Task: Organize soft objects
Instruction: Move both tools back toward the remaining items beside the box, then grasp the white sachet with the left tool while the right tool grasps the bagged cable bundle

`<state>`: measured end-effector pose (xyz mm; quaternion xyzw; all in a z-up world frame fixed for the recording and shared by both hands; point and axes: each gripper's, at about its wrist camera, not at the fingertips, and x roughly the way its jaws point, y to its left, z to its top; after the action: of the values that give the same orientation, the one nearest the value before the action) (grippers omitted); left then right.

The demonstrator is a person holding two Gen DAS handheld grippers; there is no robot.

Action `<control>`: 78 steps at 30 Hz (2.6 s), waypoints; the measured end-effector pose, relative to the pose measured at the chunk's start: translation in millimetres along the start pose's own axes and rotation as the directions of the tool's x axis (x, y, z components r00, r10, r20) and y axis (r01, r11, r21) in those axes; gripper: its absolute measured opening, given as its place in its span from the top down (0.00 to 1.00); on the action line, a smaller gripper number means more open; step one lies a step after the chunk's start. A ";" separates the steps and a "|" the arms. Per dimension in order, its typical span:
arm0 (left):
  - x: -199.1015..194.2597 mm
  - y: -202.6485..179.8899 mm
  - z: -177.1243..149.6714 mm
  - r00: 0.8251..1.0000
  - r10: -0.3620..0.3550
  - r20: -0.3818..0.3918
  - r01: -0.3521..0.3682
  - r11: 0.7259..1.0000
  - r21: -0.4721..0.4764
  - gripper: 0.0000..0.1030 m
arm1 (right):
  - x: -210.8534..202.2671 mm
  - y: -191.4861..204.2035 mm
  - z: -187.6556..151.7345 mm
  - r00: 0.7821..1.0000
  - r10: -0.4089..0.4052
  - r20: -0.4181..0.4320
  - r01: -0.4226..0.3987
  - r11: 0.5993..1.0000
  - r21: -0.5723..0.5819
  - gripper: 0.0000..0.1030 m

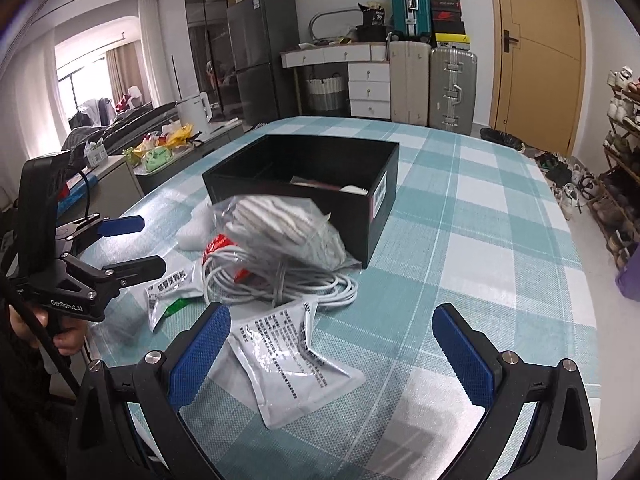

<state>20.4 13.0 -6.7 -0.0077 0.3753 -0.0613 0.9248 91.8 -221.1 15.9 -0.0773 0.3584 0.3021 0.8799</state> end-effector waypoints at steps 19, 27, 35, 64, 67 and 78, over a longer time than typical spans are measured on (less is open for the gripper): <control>13.2 -20.7 -9.0 0.997 -0.031 -0.077 0.038 0.996 0.086 0.02 | 24.3 13.5 -9.2 0.993 0.030 -0.116 -0.035 0.998 -0.046 0.00; 18.8 -21.1 -10.9 0.992 -0.060 -0.114 0.068 0.995 0.071 0.08 | 33.2 13.9 -13.5 0.986 0.037 -0.161 -0.046 0.997 -0.054 0.00; 17.8 -23.8 -13.1 0.993 -0.043 -0.111 0.053 0.994 0.093 0.23 | 33.6 17.5 -15.8 0.986 0.031 -0.166 -0.043 0.997 -0.065 0.00; 5.1 -27.5 -8.9 0.993 -0.102 -0.062 0.108 0.989 0.105 0.72 | 38.2 27.9 -18.6 0.983 0.057 -0.174 -0.079 0.989 -0.125 0.57; 2.4 -25.8 -7.6 0.994 -0.101 -0.052 0.106 0.989 0.100 0.72 | 34.5 29.9 -16.9 0.984 0.087 -0.156 -0.108 0.986 -0.129 0.58; -7.2 -22.7 -2.7 0.995 -0.103 -0.013 0.104 0.991 0.086 0.72 | 18.9 35.5 -9.8 0.989 0.116 -0.094 -0.129 0.980 -0.149 0.58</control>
<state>10.9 -8.6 -2.3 0.0133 0.3751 -0.1254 0.9184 75.8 -186.9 -1.2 -0.1359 0.3749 0.3791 0.8350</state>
